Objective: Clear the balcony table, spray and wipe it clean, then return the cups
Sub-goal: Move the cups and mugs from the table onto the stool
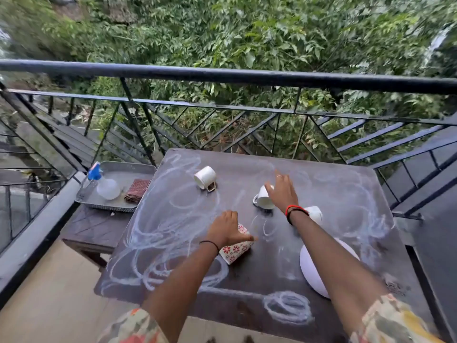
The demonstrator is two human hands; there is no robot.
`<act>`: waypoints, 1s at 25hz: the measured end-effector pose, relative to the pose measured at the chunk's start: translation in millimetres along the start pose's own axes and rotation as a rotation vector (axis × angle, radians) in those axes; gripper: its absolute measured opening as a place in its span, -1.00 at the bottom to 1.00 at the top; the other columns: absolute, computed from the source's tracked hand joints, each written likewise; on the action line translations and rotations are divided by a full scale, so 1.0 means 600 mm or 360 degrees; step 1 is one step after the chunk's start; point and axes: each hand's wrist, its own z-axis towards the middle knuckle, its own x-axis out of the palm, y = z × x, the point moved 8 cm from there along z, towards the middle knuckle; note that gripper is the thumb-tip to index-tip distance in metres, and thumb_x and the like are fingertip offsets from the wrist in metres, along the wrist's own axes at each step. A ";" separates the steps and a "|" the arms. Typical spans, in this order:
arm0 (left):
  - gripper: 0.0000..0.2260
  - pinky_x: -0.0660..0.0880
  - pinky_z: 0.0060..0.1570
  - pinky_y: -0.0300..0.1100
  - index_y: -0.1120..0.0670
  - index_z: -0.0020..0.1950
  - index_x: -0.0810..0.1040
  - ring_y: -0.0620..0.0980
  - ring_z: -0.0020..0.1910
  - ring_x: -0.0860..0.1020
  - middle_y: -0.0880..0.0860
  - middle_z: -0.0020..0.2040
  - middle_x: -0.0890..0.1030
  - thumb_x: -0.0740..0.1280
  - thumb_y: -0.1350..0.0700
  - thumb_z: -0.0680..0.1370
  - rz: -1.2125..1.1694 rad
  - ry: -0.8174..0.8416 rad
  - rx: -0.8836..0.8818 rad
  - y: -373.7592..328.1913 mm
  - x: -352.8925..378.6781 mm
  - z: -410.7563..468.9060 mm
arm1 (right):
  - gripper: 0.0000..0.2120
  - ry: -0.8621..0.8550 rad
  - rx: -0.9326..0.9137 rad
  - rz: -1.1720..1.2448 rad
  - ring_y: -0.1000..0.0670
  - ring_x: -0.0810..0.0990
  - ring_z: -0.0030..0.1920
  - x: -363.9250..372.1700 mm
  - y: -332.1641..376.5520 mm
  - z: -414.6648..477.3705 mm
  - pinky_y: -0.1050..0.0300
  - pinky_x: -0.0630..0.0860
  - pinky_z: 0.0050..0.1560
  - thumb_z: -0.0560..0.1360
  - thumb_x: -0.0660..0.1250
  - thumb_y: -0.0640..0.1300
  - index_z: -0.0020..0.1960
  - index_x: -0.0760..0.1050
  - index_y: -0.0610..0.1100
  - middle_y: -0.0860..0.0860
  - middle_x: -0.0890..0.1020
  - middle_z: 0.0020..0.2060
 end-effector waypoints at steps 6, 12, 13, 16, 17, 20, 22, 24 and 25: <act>-0.04 0.24 0.38 0.12 0.16 0.48 0.19 0.17 0.40 0.40 0.16 0.42 0.40 0.44 -0.37 0.31 0.0169 0.0248 -0.0205 0.028 0.068 -0.001 | -0.32 0.0199 0.0484 0.0311 -0.27 0.31 0.34 0.075 -0.066 0.013 -0.07 0.30 0.29 0.48 0.33 0.12 0.40 0.22 -0.27 -0.28 0.35 0.31; -0.03 0.23 0.41 0.17 0.24 0.48 0.13 0.15 0.37 0.45 0.15 0.40 0.46 0.48 -0.26 0.32 0.0069 0.0241 -0.0343 0.062 0.086 -0.003 | -0.29 0.0174 0.0674 0.0459 -0.28 0.34 0.33 0.119 -0.086 0.025 -0.03 0.34 0.27 0.44 0.40 0.10 0.38 0.21 -0.29 -0.28 0.36 0.31; -0.02 0.27 0.39 0.13 0.25 0.48 0.13 0.15 0.36 0.46 0.15 0.38 0.47 0.50 -0.26 0.31 0.0023 0.0245 -0.0358 0.068 0.086 -0.001 | -0.28 0.0177 0.0683 0.0466 -0.28 0.34 0.33 0.124 -0.085 0.027 -0.03 0.34 0.27 0.44 0.40 0.09 0.38 0.20 -0.29 -0.29 0.35 0.31; -0.05 0.44 0.21 0.03 0.21 0.44 0.16 0.20 0.29 0.49 0.19 0.31 0.49 0.53 -0.23 0.27 -0.0157 0.0209 -0.0384 0.088 0.084 0.005 | -0.22 0.0197 0.0749 0.0481 -0.29 0.35 0.32 0.134 -0.085 0.031 -0.05 0.35 0.27 0.40 0.43 0.07 0.42 0.15 -0.26 -0.27 0.33 0.32; -0.08 0.47 0.15 0.02 0.18 0.41 0.19 0.22 0.25 0.51 0.20 0.29 0.50 0.53 -0.22 0.27 -0.0239 0.0198 -0.0391 0.095 0.079 0.005 | -0.20 0.0220 0.0790 0.0470 -0.30 0.36 0.31 0.139 -0.087 0.030 -0.06 0.36 0.26 0.38 0.43 0.07 0.43 0.13 -0.24 -0.26 0.33 0.31; -0.22 0.53 0.04 -0.01 0.11 0.30 0.28 0.19 0.14 0.56 0.17 0.21 0.56 0.52 -0.20 0.25 -0.0537 0.0134 -0.0424 0.114 0.055 0.011 | -0.22 0.0259 0.0901 0.0469 -0.30 0.39 0.26 0.146 -0.090 0.023 -0.07 0.42 0.25 0.38 0.40 0.04 0.42 0.10 -0.22 -0.24 0.33 0.29; -0.25 0.51 0.01 -0.05 0.13 0.30 0.30 0.17 0.14 0.57 0.17 0.20 0.58 0.55 -0.16 0.29 -0.0680 0.0082 -0.0437 0.121 0.033 0.014 | -0.22 0.0223 0.0885 0.0493 -0.31 0.38 0.27 0.145 -0.088 0.020 -0.09 0.42 0.25 0.37 0.41 0.00 0.42 0.10 -0.23 -0.23 0.33 0.30; -0.27 0.45 -0.03 -0.11 0.18 0.33 0.29 0.15 0.18 0.55 0.16 0.23 0.55 0.55 -0.11 0.35 -0.0768 0.0052 -0.0490 0.130 0.010 0.017 | -0.22 0.0151 0.0854 0.0542 -0.32 0.39 0.27 0.137 -0.085 0.018 -0.10 0.42 0.25 0.34 0.45 -0.04 0.41 0.13 -0.25 -0.23 0.33 0.30; -0.26 0.41 -0.03 -0.13 0.20 0.34 0.28 0.14 0.21 0.53 0.16 0.25 0.53 0.55 -0.11 0.36 -0.0816 0.0034 -0.0550 0.137 -0.003 0.015 | -0.22 0.0111 0.0838 0.0585 -0.32 0.40 0.26 0.134 -0.082 0.018 -0.11 0.42 0.24 0.33 0.46 -0.06 0.39 0.15 -0.25 -0.23 0.34 0.30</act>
